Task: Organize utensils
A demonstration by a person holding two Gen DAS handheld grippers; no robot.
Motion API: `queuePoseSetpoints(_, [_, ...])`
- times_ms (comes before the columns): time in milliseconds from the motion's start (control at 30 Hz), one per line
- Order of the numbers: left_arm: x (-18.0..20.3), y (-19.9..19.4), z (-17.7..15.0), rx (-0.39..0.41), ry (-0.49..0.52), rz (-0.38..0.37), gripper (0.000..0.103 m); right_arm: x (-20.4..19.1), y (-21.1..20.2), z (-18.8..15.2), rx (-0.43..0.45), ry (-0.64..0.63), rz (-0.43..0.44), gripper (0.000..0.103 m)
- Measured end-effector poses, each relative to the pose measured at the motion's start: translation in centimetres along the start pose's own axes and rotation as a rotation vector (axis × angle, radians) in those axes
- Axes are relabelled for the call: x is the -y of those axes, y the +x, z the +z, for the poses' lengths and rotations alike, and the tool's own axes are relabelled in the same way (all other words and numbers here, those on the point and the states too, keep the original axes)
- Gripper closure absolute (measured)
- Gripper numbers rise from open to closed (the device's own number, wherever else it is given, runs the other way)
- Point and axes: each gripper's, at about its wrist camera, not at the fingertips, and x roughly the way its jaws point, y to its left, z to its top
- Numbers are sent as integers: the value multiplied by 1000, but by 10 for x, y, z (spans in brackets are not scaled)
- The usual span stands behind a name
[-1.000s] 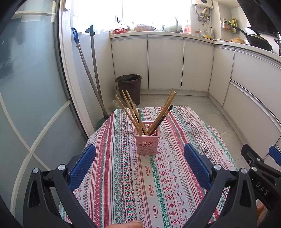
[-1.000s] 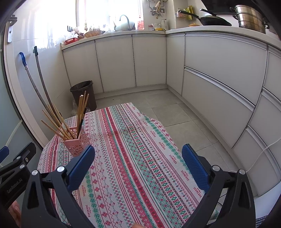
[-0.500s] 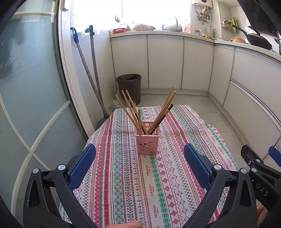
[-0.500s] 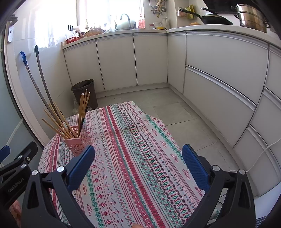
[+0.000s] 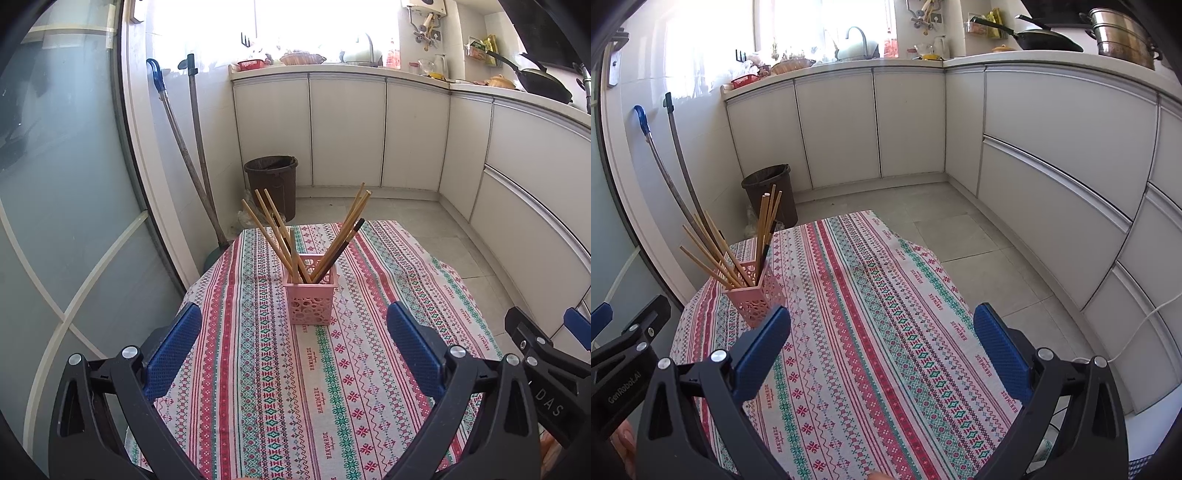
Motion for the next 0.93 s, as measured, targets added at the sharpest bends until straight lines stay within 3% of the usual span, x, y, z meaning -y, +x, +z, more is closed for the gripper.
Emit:
queuePoseSetpoints(633, [3,-2,-1,9,18,-36,21,0,3,0,-6,5,-6,6])
queuePoseSetpoints(833, [3,-2,1,4,15,-24,7,1,3,0,0,13,-13,6])
queuePoseSetpoints(933, [4,-3,1,8,17,-18,7,1,4,0,-2,15,-15,6])
